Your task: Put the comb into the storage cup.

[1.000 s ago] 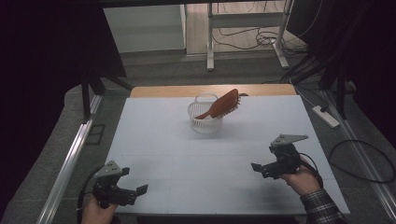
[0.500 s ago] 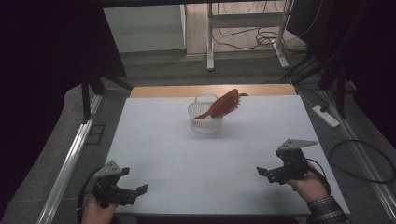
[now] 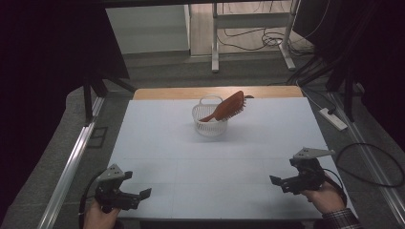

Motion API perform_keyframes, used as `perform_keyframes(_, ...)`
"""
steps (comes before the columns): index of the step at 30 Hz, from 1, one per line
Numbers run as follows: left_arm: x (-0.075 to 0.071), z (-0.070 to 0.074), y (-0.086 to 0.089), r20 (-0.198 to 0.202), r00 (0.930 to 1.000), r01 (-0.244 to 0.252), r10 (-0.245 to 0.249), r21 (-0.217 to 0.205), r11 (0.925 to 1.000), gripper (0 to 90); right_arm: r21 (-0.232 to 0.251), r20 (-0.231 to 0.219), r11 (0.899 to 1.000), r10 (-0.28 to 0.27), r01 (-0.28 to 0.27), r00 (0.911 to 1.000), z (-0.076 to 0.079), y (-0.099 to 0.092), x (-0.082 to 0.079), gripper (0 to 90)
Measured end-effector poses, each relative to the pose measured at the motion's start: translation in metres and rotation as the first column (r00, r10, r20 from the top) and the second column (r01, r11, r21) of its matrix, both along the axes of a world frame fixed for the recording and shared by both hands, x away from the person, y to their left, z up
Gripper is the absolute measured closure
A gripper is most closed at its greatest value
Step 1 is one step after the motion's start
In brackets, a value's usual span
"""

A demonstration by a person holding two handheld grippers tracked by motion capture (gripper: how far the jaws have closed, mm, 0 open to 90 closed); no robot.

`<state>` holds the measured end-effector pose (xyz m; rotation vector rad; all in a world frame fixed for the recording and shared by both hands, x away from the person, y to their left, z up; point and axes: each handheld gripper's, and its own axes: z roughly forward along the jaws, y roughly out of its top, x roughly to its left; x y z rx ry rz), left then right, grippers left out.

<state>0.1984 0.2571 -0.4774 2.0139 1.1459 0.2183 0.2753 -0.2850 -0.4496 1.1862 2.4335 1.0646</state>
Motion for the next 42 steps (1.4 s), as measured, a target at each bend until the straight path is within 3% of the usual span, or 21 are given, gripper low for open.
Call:
perform_keyframes(13,0.0,0.0,0.0,0.0,1.0,0.001,-0.001,0.001,1.0,0.6,-0.041,-0.002,0.999,-0.013,0.012,0.9999,-0.002,-0.011,-0.012,0.0)
perform_keyframes(42,0.0,0.0,0.0,0.0,1.0,0.001,-0.001,0.0,1.0,0.6,-0.068,0.023,0.993,-0.092,0.093,0.9955,0.001,-0.024,-0.033,0.0)
